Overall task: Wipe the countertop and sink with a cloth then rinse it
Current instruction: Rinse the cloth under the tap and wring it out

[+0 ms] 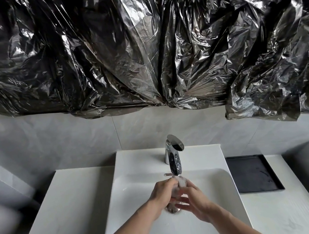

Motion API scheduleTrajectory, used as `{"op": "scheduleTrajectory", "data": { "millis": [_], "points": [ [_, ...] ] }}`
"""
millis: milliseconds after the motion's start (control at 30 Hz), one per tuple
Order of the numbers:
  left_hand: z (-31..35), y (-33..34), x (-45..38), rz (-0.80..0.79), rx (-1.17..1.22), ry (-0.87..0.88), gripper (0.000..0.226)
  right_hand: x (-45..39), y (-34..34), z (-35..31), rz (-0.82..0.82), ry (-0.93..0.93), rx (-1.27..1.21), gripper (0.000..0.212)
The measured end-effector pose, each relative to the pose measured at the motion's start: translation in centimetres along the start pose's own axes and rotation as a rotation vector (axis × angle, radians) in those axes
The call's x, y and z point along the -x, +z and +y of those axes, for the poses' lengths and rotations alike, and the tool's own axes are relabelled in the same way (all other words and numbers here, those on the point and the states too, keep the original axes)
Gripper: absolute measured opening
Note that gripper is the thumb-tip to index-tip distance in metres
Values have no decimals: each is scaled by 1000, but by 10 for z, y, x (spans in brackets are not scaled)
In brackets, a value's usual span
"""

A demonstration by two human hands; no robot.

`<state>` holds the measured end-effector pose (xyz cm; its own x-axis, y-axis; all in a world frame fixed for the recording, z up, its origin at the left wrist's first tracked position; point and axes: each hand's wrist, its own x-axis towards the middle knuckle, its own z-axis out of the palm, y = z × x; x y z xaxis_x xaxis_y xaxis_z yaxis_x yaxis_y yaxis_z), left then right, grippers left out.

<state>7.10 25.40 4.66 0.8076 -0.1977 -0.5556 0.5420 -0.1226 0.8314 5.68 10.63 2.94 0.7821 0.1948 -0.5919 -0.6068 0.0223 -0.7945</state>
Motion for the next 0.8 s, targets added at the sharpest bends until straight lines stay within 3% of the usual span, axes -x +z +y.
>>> {"op": "scheduleTrajectory", "data": {
  "millis": [67, 233, 333, 400, 533, 600, 700, 800],
  "points": [
    [-3, -2, -3, 15, -26, 0, 40, 0, 2, -3, 98, -51, 86, 37],
    [-11, -4, -2, 284, -198, 74, 38, -7, 6, -5, 262, -245, 534, 23],
    [-10, -1, -3, 212, -152, 31, 41, -4, 10, -8, 309, -344, 738, 19],
    [-12, 0, -5, 186, -100, 22, 43, -2, 10, -9, 333, -413, 781, 27],
    [-17, -4, -11, 209, 55, -31, 44, -3, -1, -5, 331, -431, 669, 35],
    [-16, -3, -10, 218, 123, -35, 39, -1, -5, -5, 320, -353, 509, 39],
    [-10, -3, -2, 199, 146, -12, 16, 5, 2, -8, 94, -87, 175, 14],
    [-9, -10, 4, 133, -49, 50, 35, 1, 7, -3, -12, -6, 36, 44]
  ]
}}
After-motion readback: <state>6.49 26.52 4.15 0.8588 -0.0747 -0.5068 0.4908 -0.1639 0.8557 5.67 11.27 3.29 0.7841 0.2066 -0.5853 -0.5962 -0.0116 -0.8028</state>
